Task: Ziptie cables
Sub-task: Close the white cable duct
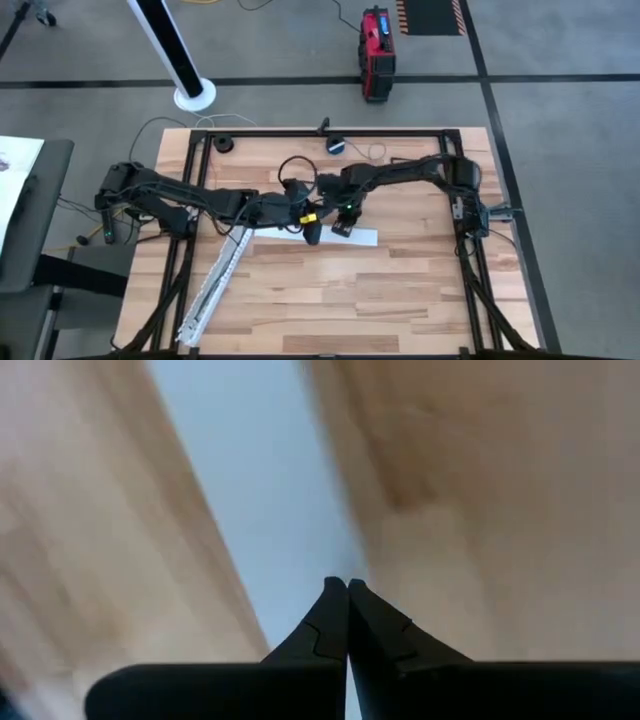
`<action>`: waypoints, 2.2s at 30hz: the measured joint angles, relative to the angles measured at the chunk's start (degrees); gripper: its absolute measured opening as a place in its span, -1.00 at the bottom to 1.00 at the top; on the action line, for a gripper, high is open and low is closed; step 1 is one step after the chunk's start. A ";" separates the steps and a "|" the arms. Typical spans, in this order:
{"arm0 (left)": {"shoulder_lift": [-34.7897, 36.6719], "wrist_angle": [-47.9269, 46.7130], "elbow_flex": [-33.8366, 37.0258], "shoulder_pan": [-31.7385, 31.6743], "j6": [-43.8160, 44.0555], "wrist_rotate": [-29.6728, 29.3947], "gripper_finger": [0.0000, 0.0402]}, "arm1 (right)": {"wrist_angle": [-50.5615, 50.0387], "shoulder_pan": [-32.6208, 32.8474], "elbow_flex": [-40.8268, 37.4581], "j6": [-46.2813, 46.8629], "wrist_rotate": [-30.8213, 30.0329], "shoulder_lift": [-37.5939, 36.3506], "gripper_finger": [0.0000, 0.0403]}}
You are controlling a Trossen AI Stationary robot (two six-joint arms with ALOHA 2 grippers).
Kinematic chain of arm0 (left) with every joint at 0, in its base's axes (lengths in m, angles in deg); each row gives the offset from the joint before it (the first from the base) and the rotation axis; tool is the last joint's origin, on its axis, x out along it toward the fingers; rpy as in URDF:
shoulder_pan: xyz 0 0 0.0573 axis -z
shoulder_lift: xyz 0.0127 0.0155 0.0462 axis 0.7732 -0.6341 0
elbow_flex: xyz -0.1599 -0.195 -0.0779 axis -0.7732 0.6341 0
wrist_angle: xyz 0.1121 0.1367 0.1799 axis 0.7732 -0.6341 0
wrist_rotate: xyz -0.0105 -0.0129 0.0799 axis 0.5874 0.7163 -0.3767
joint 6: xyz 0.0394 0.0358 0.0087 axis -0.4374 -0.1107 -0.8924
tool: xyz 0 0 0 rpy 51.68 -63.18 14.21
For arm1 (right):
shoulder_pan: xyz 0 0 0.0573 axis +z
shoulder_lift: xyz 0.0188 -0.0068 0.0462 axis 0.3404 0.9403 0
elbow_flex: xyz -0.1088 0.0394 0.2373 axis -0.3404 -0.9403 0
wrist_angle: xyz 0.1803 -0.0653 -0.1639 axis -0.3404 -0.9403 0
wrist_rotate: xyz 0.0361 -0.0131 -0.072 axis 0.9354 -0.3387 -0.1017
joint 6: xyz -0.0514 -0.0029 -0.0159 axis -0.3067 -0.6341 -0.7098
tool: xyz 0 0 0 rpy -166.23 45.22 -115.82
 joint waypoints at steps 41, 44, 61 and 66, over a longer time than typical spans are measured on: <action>-0.42 -17.50 2.34 2.55 -4.15 -3.00 -0.92 | 100.94 5.42 -72.57 6.94 -27.79 -46.71 -0.03; -0.77 -17.53 3.42 2.46 -4.40 -0.90 -0.79 | 97.71 3.46 -63.97 5.14 -22.73 -39.78 0.13; 10.08 -41.66 14.80 4.61 1.67 -7.04 -0.45 | 110.41 5.85 -40.05 8.61 -13.77 -1.78 0.09; 21.55 -41.57 22.77 8.46 13.07 -11.08 -0.45 | 91.36 6.76 -29.49 -2.12 -14.43 -1.84 0.10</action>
